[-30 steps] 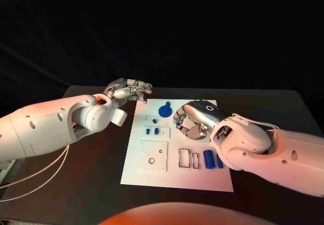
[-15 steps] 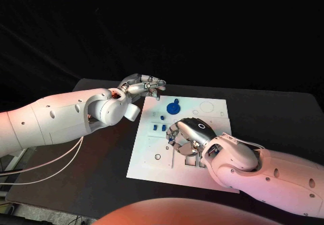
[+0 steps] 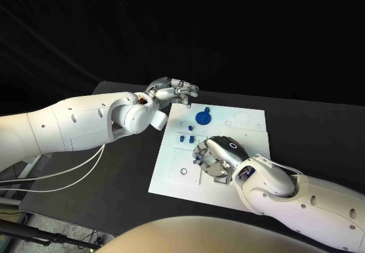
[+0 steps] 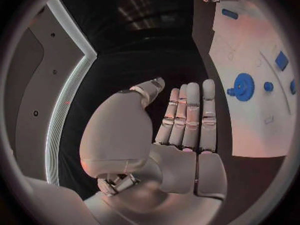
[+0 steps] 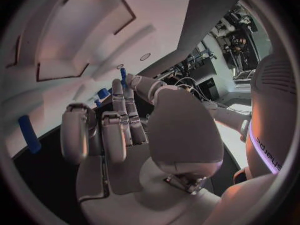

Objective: Assemble the parts on the task board

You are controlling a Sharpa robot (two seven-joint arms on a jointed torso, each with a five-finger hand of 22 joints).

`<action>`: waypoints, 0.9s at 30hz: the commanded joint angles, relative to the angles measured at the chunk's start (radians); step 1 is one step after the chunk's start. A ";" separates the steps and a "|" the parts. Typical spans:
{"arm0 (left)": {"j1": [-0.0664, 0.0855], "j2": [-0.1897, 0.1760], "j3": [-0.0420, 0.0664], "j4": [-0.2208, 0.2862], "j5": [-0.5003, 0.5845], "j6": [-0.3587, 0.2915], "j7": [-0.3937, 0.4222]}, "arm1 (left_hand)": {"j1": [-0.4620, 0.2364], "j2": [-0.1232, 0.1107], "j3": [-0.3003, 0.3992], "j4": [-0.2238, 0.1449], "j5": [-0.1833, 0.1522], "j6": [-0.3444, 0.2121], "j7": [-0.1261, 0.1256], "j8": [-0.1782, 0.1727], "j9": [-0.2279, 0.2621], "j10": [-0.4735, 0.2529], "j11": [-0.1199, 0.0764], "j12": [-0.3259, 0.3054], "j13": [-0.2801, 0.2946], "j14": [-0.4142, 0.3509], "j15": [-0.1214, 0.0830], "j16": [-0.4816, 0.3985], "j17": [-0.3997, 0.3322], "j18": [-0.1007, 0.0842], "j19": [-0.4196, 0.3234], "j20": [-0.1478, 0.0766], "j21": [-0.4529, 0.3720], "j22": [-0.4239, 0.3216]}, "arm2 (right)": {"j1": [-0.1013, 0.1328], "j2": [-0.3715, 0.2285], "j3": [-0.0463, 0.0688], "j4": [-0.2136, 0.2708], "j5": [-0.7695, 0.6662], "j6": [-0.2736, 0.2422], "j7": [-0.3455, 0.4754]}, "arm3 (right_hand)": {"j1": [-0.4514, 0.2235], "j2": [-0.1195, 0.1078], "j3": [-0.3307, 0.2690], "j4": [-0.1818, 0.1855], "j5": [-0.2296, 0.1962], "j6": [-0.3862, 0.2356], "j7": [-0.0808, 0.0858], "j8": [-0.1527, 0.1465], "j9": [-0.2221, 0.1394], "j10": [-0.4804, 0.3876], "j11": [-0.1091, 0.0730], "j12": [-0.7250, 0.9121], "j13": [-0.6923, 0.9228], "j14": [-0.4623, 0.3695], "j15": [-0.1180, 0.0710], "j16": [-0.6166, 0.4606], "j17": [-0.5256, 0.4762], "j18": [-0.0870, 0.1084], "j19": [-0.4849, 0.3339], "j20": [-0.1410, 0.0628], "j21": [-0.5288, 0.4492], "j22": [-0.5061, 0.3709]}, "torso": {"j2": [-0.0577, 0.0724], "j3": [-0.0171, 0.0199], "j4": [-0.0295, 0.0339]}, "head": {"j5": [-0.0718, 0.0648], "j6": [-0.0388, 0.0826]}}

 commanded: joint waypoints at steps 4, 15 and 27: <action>0.001 0.000 0.001 0.001 0.007 0.021 0.005 | 0.001 0.005 0.003 0.003 0.004 -0.006 -0.001 0.004 0.001 -0.003 0.003 -0.006 -0.001 -0.004 0.004 -0.006 -0.002 0.009 0.006 -0.002 -0.007 -0.001 | -0.002 -0.001 -0.001 -0.007 -0.006 0.002 0.014 | -0.001 0.009 0.002 -0.007 0.006 -0.009 0.002 -0.002 0.001 0.000 -0.009 -0.004 0.002 0.087 -0.004 0.004 0.191 -0.006 0.015 -0.006 -0.006 0.200 | 0.000 -0.0003 0.0004 | 0.006 -0.007; 0.001 -0.002 0.001 0.002 0.007 0.026 0.002 | -0.001 0.005 0.002 0.004 0.005 -0.007 0.000 0.004 0.001 -0.003 0.003 -0.006 -0.001 -0.005 0.005 -0.007 -0.002 0.008 0.006 -0.001 -0.009 -0.002 | -0.004 0.012 -0.002 -0.026 -0.007 0.010 0.014 | -0.001 0.009 0.002 -0.007 0.007 -0.011 0.002 -0.002 0.001 -0.001 -0.009 -0.005 0.002 0.087 -0.004 0.004 0.191 -0.006 0.015 -0.005 -0.006 0.200 | 0.000 -0.0008 0.0012 | 0.010 -0.007; 0.001 -0.004 0.001 0.002 0.007 0.028 0.001 | -0.001 0.005 0.002 0.004 0.005 -0.007 0.000 0.004 0.001 -0.003 0.003 -0.006 -0.001 -0.005 0.005 -0.007 -0.002 0.008 0.006 -0.001 -0.009 -0.002 | -0.004 0.024 -0.003 -0.030 -0.009 0.007 0.016 | -0.001 0.009 0.003 -0.008 0.008 -0.012 0.003 -0.003 0.002 -0.002 -0.008 -0.005 0.002 0.088 -0.003 0.005 0.192 -0.006 0.014 -0.005 -0.008 0.200 | 0.000 -0.0013 0.0011 | 0.012 -0.007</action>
